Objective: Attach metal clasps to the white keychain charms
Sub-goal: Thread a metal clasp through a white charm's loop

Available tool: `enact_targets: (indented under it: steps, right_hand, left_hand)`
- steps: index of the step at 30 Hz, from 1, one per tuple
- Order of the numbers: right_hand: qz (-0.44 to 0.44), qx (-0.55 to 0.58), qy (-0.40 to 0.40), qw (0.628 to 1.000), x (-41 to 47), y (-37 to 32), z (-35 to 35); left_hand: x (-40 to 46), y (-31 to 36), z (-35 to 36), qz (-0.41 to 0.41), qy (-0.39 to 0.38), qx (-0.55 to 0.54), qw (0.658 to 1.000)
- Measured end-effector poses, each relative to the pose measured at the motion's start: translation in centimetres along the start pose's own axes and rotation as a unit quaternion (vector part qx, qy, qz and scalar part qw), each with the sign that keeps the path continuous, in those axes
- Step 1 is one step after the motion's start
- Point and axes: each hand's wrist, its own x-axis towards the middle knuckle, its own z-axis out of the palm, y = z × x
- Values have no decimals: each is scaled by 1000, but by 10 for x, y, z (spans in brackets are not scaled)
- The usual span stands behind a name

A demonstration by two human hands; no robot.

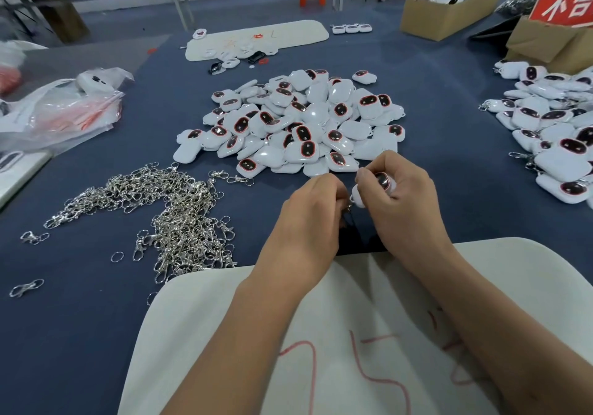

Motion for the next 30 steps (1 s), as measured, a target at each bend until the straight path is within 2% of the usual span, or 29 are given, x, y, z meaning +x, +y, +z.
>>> enact_targets:
  steps: [7,11,19,23,26,30]
  right_hand:
    - [67,154,-29,985,3,2,-5]
    - [84,198,-38,976,2,2,-4]
    - [95,227,-48,968,2,2,-3]
    - [92,267,-69,957,1,2,-3]
    - [85,285,-98,950,0,1,-5]
    - [61,295,-130,944,0,3,-7]
  left_hand:
    - [3,-1,-2,60,66,-104,991]
    - [3,-3,0,33,83,-171,981]
    - [3,-1,-1,-34,68,-252,965]
    - [7,-2,-4,-56,94,-317,942]
    - [7,-3,-5,-75,108,-324,937]
    - [8,-6,-6,-87,126,-276,949]
